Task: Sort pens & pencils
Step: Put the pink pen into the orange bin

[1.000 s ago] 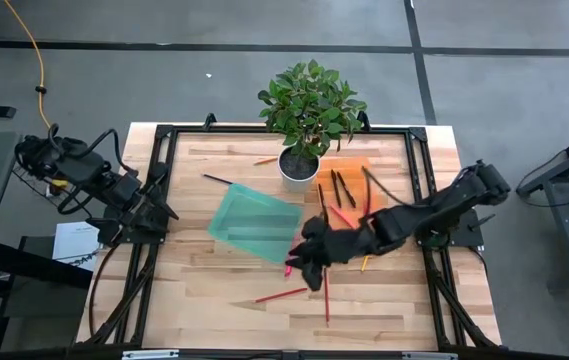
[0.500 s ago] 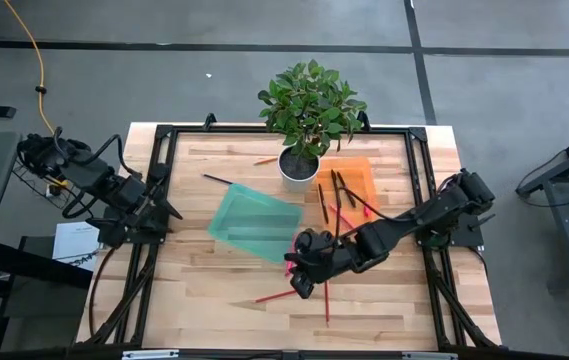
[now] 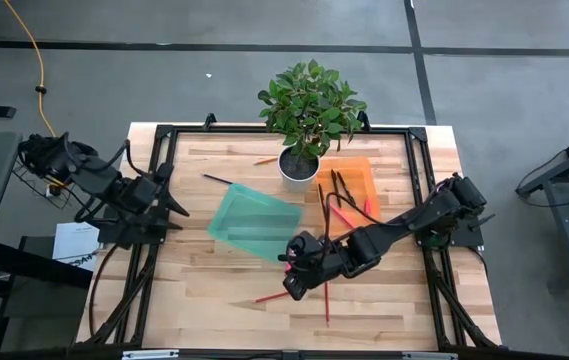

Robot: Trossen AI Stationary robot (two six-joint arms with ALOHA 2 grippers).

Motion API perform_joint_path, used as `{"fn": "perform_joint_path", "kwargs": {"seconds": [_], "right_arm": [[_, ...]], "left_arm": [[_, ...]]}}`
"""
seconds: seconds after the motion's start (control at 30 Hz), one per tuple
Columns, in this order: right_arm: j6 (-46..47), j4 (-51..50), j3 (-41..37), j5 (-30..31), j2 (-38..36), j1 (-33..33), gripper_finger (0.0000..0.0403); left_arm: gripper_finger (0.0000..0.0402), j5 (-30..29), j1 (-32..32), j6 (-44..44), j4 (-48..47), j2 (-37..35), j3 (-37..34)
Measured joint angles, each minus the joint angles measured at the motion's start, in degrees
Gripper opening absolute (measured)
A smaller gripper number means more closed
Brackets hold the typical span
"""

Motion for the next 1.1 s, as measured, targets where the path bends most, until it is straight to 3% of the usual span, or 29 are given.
{"fn": "perform_joint_path", "kwargs": {"seconds": [0.47,0.8,1.1], "right_arm": [[12.04,3.4,0.02,-2.53,4.55,-1.98,0.0133],[14.82,-0.32,0.02,-5.43,7.39,-5.98,0.0133],[17.13,-2.72,0.02,-7.75,7.77,-5.63,0.0133]], "left_arm": [[0.0134,-0.31,-0.02,-0.05,-5.97,1.0,0.0],[0.0134,-0.48,0.0,1.52,-11.51,0.93,0.0],[0.0134,-0.48,-0.02,2.53,-12.28,0.75,0.02]]}}
